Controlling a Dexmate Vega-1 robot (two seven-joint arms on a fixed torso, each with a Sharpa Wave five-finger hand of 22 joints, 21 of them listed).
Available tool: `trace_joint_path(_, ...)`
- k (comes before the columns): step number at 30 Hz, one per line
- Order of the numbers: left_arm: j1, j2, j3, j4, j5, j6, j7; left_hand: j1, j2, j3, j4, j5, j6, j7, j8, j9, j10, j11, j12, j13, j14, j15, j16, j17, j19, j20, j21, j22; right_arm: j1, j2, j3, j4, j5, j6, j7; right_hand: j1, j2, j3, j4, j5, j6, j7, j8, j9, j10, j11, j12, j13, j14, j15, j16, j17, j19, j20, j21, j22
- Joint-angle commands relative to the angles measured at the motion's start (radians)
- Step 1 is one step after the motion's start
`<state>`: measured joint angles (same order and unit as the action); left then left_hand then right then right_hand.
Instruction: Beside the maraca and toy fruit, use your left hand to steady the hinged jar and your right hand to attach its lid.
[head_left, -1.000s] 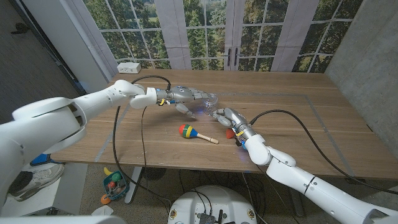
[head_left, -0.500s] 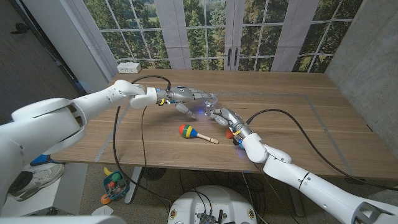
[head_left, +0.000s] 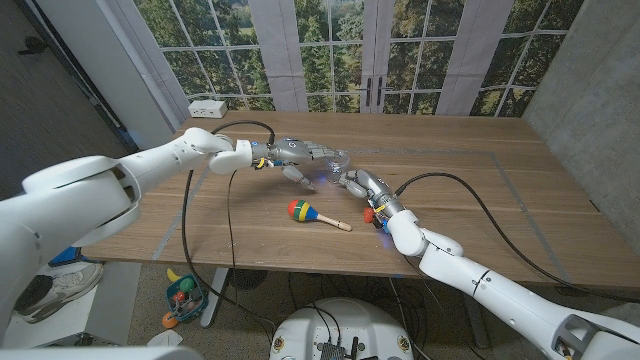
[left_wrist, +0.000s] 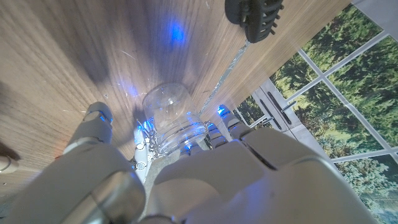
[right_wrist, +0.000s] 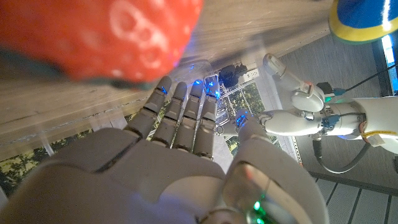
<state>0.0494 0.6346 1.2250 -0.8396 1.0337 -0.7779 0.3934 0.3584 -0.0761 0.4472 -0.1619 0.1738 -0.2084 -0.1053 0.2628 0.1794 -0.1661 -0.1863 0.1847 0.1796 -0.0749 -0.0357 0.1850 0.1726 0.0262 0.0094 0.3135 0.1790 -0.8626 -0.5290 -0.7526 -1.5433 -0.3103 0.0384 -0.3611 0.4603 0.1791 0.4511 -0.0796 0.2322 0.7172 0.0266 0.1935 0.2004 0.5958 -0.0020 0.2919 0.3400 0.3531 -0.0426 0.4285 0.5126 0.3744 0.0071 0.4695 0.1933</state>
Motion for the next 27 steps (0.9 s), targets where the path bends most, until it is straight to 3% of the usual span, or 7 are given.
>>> trace_joint_path(1,-0.001,-0.002,0.001,-0.005,-0.009,-0.001,-0.008,0.012,0.003,-0.003,-0.001,0.004,-0.003,0.005,0.004,0.003,0.010,-0.006,0.004,0.003,0.005,-0.047,-0.003,0.001,0.008,-0.001,-0.005,0.004,0.013,0.007,0.007,0.032,0.023,0.014,-0.020,-0.010,-0.004,-0.004,0.001,-0.005,-0.013,0.001,-0.005,0.000,-0.010,0.003,-0.004,0.002,-0.002,-0.070,0.000,0.003,-0.008,0.004,-0.002,0.001)
trace_joint_path(6,0.006,0.009,-0.005,-0.034,-0.006,0.011,-0.020,0.012,0.003,-0.004,0.000,0.004,-0.004,0.006,0.004,0.003,0.010,-0.005,0.004,0.003,0.005,-0.047,-0.003,0.001,0.009,-0.001,-0.006,0.004,0.008,-0.001,0.012,0.029,0.029,0.020,-0.026,-0.012,-0.004,-0.004,0.000,-0.006,-0.015,0.001,-0.003,0.000,-0.013,0.004,-0.005,0.003,-0.003,-0.069,0.000,0.004,-0.008,0.004,-0.002,0.001)
trace_joint_path(10,0.013,0.018,-0.014,-0.057,-0.006,0.022,-0.032,0.013,0.003,-0.005,0.000,0.004,-0.002,0.005,0.004,0.003,0.011,-0.004,0.005,0.003,0.006,-0.046,-0.003,0.001,0.009,-0.001,-0.007,0.004,-0.005,-0.011,0.025,0.028,0.026,0.056,-0.064,-0.011,0.000,-0.002,-0.004,-0.007,0.019,-0.004,0.013,0.001,0.015,0.004,0.006,0.006,0.015,-0.071,0.008,0.005,-0.005,0.006,0.001,0.001)
trace_joint_path(14,0.021,0.026,-0.024,-0.076,-0.007,0.029,-0.046,0.013,0.004,-0.008,0.000,0.004,0.009,0.008,0.008,0.003,0.016,0.007,0.006,0.002,0.010,-0.044,-0.002,0.001,0.013,-0.002,-0.009,0.004,-0.022,-0.015,0.041,0.031,0.008,0.090,-0.125,0.005,0.005,0.011,-0.018,-0.004,0.061,-0.001,0.030,0.002,0.051,0.000,0.021,0.011,0.044,-0.077,0.019,0.004,0.006,0.010,0.008,0.001)
trace_joint_path(18,0.023,0.027,-0.029,-0.082,-0.001,0.030,-0.047,0.016,0.004,-0.011,-0.001,0.005,0.021,0.010,0.012,0.003,0.028,0.027,0.010,0.002,0.011,-0.043,-0.002,0.001,0.014,-0.001,-0.012,0.004,-0.037,-0.016,0.055,0.032,-0.006,0.116,-0.175,0.040,0.009,0.037,-0.045,0.006,0.101,0.002,0.043,0.004,0.100,-0.002,0.043,0.021,0.081,-0.086,0.037,0.008,0.025,0.010,0.019,0.001)
trace_joint_path(22,0.027,0.029,-0.035,-0.089,0.003,0.033,-0.047,0.018,0.005,-0.012,-0.001,0.005,0.027,0.010,0.015,0.003,0.038,0.037,0.013,0.002,0.014,-0.042,-0.001,0.001,0.015,0.000,-0.014,0.004,-0.046,-0.015,0.065,0.035,-0.010,0.131,-0.198,0.051,0.008,0.044,-0.052,0.011,0.135,0.005,0.054,0.006,0.133,0.000,0.058,0.028,0.101,-0.089,0.051,0.016,0.031,0.008,0.024,0.001)
trace_joint_path(27,0.033,0.035,-0.044,-0.103,0.005,0.041,-0.051,0.019,0.005,-0.014,-0.001,0.005,0.034,0.007,0.017,0.003,0.051,0.044,0.016,0.002,0.018,-0.041,0.000,0.001,0.017,0.000,-0.017,0.004,-0.052,-0.012,0.071,0.039,-0.018,0.143,-0.215,0.057,0.007,0.049,-0.055,0.014,0.124,0.003,0.048,0.006,0.117,0.000,0.053,0.033,0.096,-0.092,0.051,0.019,0.036,0.008,0.028,0.002)
